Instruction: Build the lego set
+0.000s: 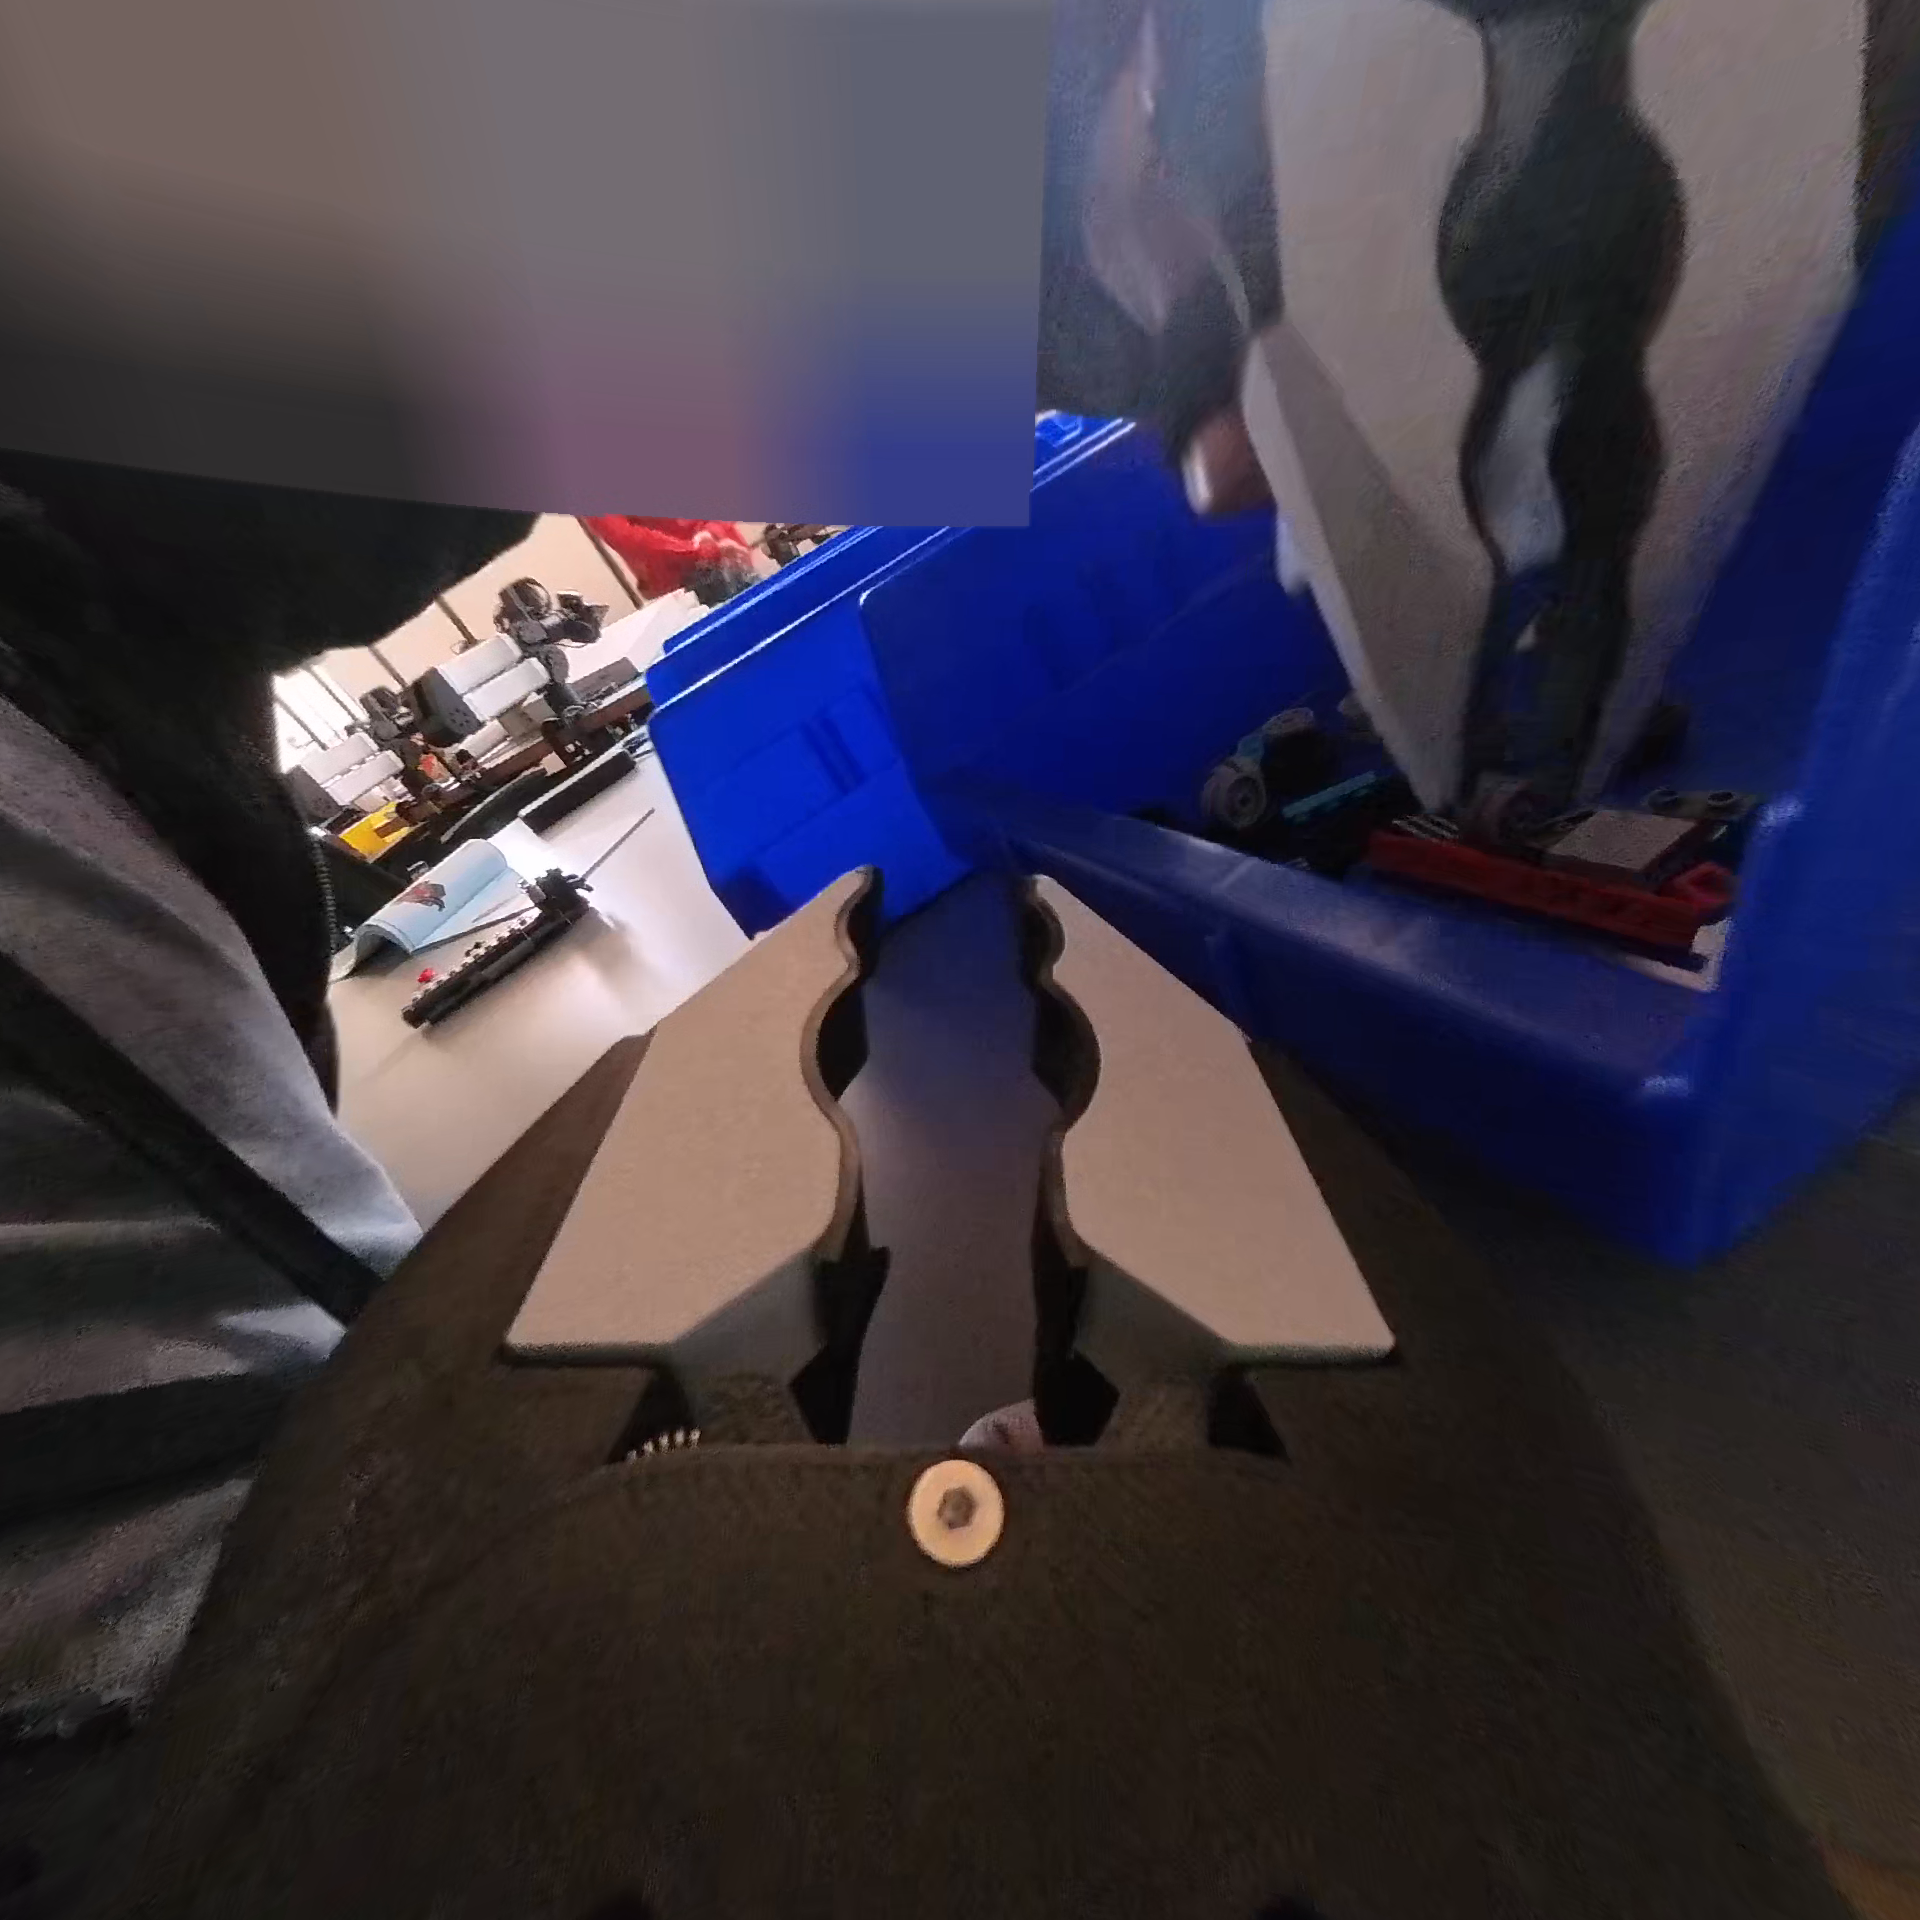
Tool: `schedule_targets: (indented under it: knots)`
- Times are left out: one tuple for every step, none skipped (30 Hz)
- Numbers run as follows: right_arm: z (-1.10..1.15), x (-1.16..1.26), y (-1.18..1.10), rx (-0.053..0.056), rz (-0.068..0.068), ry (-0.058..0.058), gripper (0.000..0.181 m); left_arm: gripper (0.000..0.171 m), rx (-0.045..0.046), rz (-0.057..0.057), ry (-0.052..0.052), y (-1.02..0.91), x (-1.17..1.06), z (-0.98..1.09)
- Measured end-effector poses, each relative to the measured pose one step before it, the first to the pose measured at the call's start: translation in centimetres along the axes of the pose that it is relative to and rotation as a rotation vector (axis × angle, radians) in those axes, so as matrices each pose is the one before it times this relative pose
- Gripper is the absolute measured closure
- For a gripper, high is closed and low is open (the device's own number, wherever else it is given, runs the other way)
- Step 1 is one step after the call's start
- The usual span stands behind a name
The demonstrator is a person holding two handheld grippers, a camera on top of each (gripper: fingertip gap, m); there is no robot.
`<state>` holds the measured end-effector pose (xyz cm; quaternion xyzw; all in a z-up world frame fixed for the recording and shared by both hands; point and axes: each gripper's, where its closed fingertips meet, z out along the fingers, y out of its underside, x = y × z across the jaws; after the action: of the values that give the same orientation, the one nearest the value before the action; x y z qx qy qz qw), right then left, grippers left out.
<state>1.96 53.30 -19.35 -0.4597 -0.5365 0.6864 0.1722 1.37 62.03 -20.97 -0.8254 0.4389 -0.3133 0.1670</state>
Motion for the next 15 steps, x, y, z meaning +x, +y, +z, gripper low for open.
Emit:
schedule_targets:
  knots:
    - [-0.009,0.048,0.012,-0.0002,-0.0008,0.006,0.154,0.162,-0.03111,0.0376,-0.0121,0.495,-0.499,0.585]
    - [-0.002,0.045,-0.007,0.0016,-0.0005,0.0051,0.154,0.162,-0.02134,0.0297,-0.0056,0.376,-0.253,0.455]
    - [0.004,0.048,-0.014,0.0018,0.0008,0.0039,0.154,0.162,-0.00712,0.0185,0.0034,0.165,0.0,0.373]
    - [0.008,0.033,-0.017,0.0008,0.0012,0.0021,0.155,0.161,0.00524,0.013,-0.0044,-0.016,-0.019,0.279]
    - [0.003,0.012,-0.004,0.0009,0.001,-0.0007,0.155,0.161,0.00746,0.0156,-0.0153,-0.066,-0.097,0.236]
    - [0.003,-0.009,-0.034,0.0021,0.0013,-0.004,0.155,0.161,0.00685,0.0139,-0.0121,-0.053,-0.018,0.193]
    - [-0.009,-0.034,-0.041,0.003,0.0017,-0.0078,0.156,0.159,0.00081,0.0114,-0.0174,0.015,-0.121,0.191]
    - [-0.028,-0.052,-0.049,0.0037,0.0024,-0.0115,0.157,0.155,0.00156,0.0118,-0.023,0.046,-0.187,0.201]
    - [-0.045,-0.063,-0.064,0.004,0.0042,-0.0128,0.158,0.155,0.00872,0.0035,-0.0197,-0.022,-0.163,0.188]
    - [-0.038,-0.035,-0.056,0.0029,0.0059,-0.0107,0.159,0.155,0.00731,0.0022,-0.0129,0.03,-0.068,0.188]
    - [-0.024,-0.026,-0.021,0.001,0.0039,-0.0069,0.159,0.154,-0.00571,0.006,-0.0138,0.228,-0.101,0.209]
    - [0.0,-0.014,-0.002,-0.0003,-0.0005,-0.0021,0.159,0.154,-0.01609,0.0103,-0.0134,0.376,-0.068,0.255]
    - [0.002,0.008,0.009,-0.0001,-0.0025,0.0019,0.159,0.153,-0.01294,0.014,-0.0155,0.312,-0.051,0.236]
    - [0.004,0.02,-0.009,0.0014,-0.0017,0.0036,0.159,0.153,0.01139,0.0069,-0.0088,-0.151,-0.03,0.01]
    - [-0.013,0.012,-0.011,0.0022,-0.0003,0.0037,0.159,0.151,-0.02128,0.0063,-0.0142,0.251,-0.17,0.073]
